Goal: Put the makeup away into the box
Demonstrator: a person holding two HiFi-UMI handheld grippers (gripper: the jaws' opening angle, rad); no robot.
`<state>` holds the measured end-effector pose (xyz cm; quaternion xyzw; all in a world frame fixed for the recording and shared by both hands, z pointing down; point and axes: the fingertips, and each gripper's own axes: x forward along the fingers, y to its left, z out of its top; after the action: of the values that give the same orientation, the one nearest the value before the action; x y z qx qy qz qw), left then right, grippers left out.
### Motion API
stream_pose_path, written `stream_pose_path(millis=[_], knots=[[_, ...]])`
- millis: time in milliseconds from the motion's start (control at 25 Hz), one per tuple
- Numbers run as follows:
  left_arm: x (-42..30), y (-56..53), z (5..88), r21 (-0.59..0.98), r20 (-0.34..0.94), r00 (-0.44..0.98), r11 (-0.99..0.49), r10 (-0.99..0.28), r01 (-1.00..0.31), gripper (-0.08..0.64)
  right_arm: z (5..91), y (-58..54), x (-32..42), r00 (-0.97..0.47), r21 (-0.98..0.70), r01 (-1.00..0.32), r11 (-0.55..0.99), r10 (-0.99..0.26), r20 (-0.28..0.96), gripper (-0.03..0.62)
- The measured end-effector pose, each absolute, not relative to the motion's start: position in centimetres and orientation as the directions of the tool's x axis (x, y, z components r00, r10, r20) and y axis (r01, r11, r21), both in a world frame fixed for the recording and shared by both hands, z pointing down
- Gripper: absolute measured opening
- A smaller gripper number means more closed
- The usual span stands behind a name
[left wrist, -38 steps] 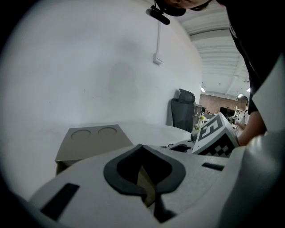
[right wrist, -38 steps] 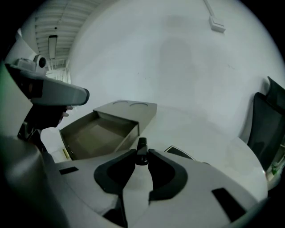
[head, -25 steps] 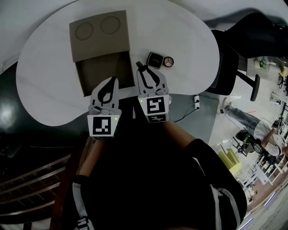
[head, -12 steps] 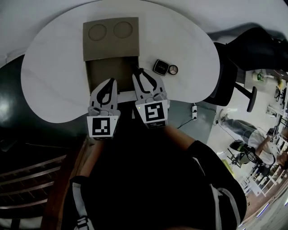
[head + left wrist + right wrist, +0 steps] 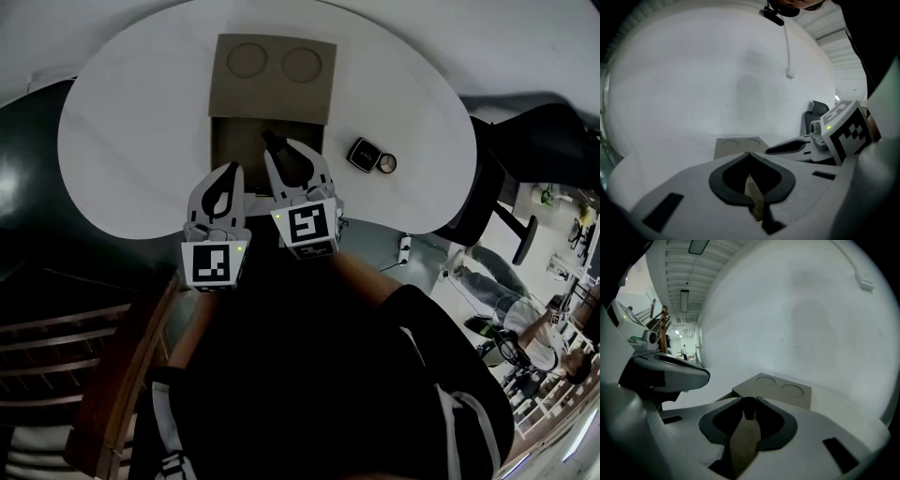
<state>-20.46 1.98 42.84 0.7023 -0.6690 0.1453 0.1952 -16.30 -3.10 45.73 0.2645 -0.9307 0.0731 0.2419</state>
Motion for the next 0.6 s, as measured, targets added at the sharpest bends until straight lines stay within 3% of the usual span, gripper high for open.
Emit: stream_pose_path(millis=[600], knots=[[-23.4, 3.3, 44.2, 0.1, 0.494, 0.035, 0.017, -0.869, -0.995, 0.008, 50.1, -1.1, -21.1, -0.744, -0.013, -0.437, 0.899, -0.354, 0.567, 0.104]])
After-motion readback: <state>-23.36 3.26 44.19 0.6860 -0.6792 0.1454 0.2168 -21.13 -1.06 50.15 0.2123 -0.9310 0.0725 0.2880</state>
